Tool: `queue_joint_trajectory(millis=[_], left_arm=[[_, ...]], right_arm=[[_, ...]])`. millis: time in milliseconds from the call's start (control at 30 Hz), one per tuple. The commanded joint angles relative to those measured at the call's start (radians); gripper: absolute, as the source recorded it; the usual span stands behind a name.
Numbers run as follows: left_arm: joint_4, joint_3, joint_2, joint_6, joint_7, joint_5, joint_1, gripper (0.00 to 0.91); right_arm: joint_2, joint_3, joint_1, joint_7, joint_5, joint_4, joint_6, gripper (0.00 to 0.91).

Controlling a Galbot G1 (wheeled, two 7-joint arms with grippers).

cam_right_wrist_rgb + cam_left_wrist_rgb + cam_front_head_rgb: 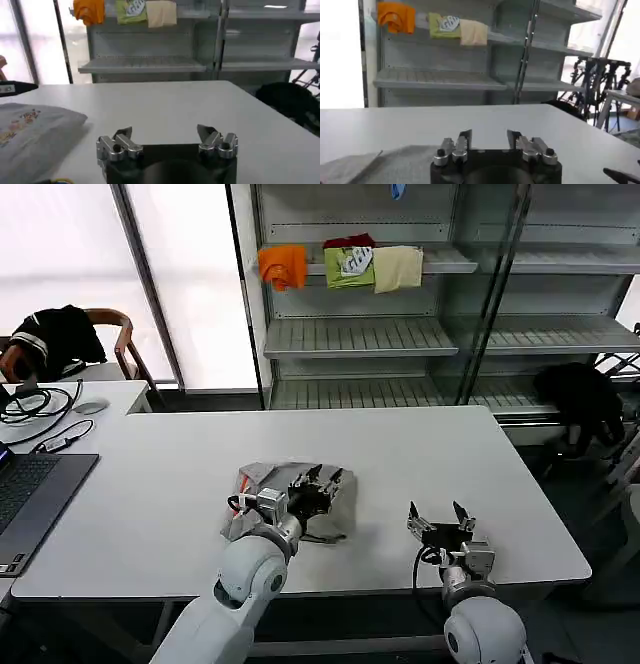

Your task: Fold and organize the clothes.

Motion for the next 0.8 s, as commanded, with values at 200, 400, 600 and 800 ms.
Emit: queue_joint_trajectory(millis=[200, 400, 600, 800], left_arm=[[-0.087, -0.152, 0.117, 0.004, -0.015, 0.04, 0.053, 0.907], [-0.142, -0.255, 0.199, 0.005, -0.029, 0.041, 0.115, 0.907], [-0.172, -0.301, 0.229, 0.004, -0.037, 0.041, 0.154, 0.907], [-0.181, -0.323, 0.232, 0.005, -0.041, 0.041, 0.178, 0.907]], right_arm=[[0.062, -0.138, 0.11, 0.122, 0.398, -0.008, -0.037, 0.907], [0.101, -0.195, 0.172, 0.177, 0.461, -0.066, -0.036, 0.907], [0.157, -0.231, 0.21, 0.244, 0.506, -0.148, -0.035, 0.907], [0.175, -0.245, 0.196, 0.285, 0.527, -0.146, -0.035, 0.907]])
